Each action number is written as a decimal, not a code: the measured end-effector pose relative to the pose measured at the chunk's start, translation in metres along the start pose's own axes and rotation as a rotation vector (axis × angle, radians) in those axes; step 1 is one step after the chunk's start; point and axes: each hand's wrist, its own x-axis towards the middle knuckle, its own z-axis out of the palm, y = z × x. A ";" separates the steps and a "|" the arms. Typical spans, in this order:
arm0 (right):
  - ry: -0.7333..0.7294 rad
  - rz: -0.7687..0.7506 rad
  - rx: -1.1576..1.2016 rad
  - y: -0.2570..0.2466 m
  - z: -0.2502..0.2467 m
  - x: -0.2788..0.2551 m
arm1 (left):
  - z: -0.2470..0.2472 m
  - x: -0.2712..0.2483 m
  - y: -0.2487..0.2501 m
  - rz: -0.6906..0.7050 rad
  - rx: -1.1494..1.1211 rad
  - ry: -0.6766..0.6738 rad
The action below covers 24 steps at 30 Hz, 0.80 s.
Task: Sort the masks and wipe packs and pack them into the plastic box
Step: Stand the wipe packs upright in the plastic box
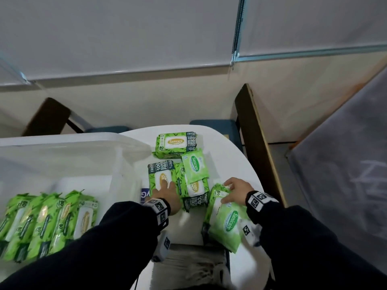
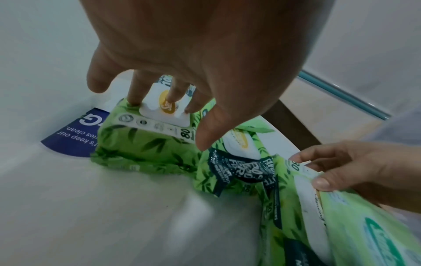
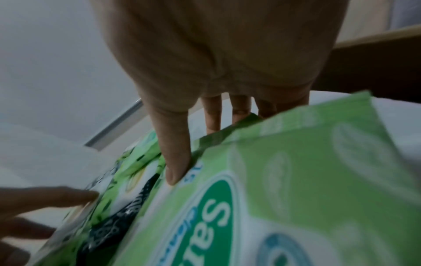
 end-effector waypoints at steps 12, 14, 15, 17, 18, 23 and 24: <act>0.127 0.164 0.352 0.045 0.009 -0.020 | -0.012 0.018 -0.006 -0.436 -0.701 0.143; 0.124 0.230 0.374 0.048 0.023 -0.031 | -0.011 0.017 -0.007 -0.474 -0.705 0.150; 0.128 0.242 0.386 0.048 0.028 -0.034 | -0.012 0.019 -0.009 -0.469 -0.718 0.138; 0.133 0.271 0.410 0.050 0.032 -0.031 | -0.018 0.017 -0.012 -0.453 -0.759 0.117; 0.114 0.289 0.420 0.050 0.032 -0.027 | -0.023 0.013 -0.013 -0.441 -0.769 0.119; -0.023 0.327 0.490 0.044 0.027 -0.024 | -0.030 -0.002 0.001 -0.370 -0.855 0.254; -0.027 0.325 0.529 0.042 0.028 -0.024 | -0.032 -0.008 0.004 -0.318 -0.899 0.289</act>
